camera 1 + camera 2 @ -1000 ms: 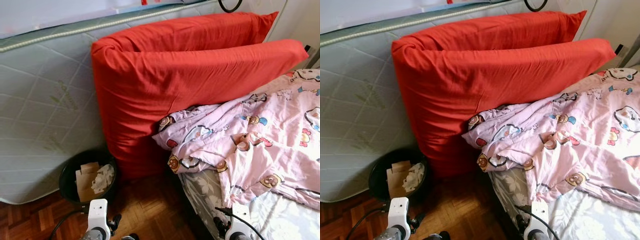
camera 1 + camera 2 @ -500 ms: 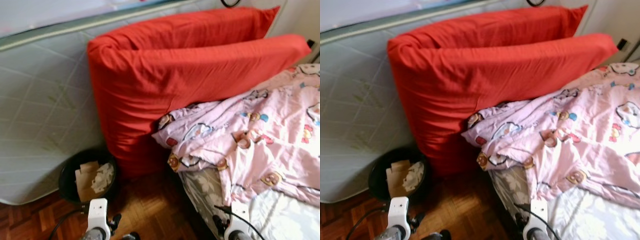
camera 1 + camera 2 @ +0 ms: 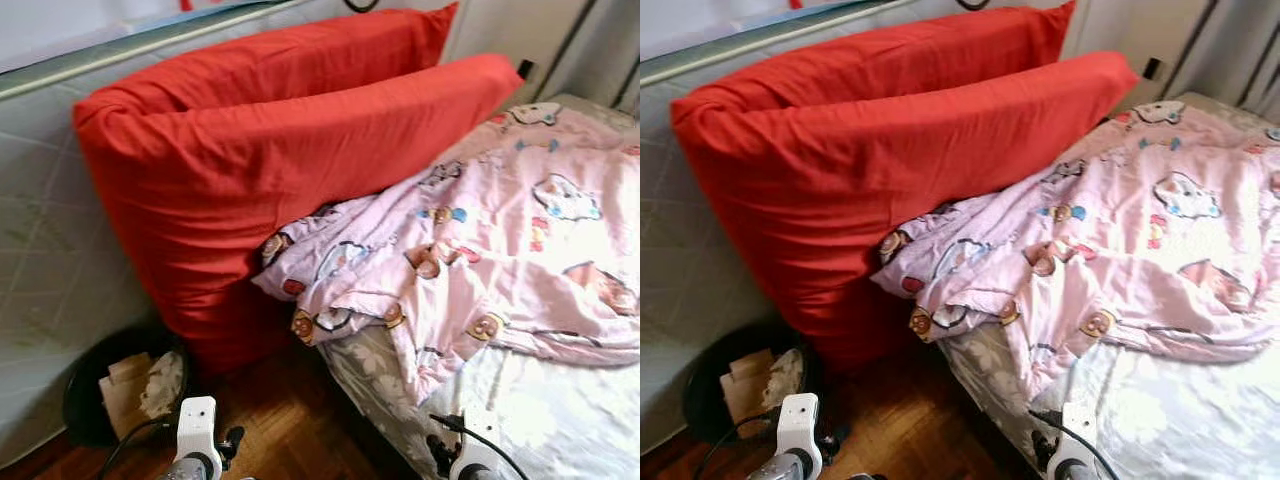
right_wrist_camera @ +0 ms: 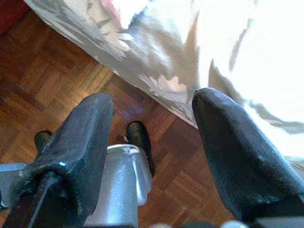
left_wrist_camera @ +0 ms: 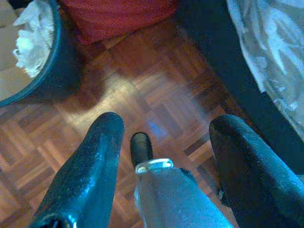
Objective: Clean up the room
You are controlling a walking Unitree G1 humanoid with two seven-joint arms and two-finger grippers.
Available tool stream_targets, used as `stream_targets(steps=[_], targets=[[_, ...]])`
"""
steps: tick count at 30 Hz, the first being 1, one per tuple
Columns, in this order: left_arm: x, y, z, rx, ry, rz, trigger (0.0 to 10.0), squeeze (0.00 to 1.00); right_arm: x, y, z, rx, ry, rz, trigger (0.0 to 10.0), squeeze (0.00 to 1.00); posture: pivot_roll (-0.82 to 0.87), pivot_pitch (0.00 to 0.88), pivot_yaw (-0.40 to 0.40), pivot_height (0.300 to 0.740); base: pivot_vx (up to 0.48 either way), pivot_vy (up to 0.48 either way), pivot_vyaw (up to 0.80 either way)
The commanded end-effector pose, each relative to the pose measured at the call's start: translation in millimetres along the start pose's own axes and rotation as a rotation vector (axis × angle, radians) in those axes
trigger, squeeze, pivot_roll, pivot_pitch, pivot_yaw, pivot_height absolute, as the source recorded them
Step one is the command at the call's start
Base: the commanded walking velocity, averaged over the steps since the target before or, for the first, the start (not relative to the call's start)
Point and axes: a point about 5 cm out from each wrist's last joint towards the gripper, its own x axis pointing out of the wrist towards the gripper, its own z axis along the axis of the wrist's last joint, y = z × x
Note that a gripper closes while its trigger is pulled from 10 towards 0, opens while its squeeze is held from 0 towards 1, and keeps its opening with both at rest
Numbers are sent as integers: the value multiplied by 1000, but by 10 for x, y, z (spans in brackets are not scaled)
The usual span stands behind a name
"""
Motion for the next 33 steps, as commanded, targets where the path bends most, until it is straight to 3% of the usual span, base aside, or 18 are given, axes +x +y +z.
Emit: stream_targets(steps=[1,7,17,20,33], targets=[[-40,23,-132,-14,38,11,10000,0,-7,5,-31,20,0,-5,10000,0,26,149,-19,740,0,0,0],[-38,23,-126,-14,36,12,10000,0,-6,7,-23,30,-6,-6,10000,0,26,153,-19,740,0,313,0],[-32,17,-110,-14,31,13,10000,0,-6,-6,-26,34,-1,-12,10000,0,28,159,-22,740,0,0,-698],[-32,17,-111,-14,33,14,10000,0,-6,-6,-20,37,-5,-9,10000,0,28,159,-22,740,0,480,-735],[-11,-11,-30,-16,-6,3,10000,0,1,3,21,42,-26,-3,10000,0,28,159,-21,740,0,63,0]])
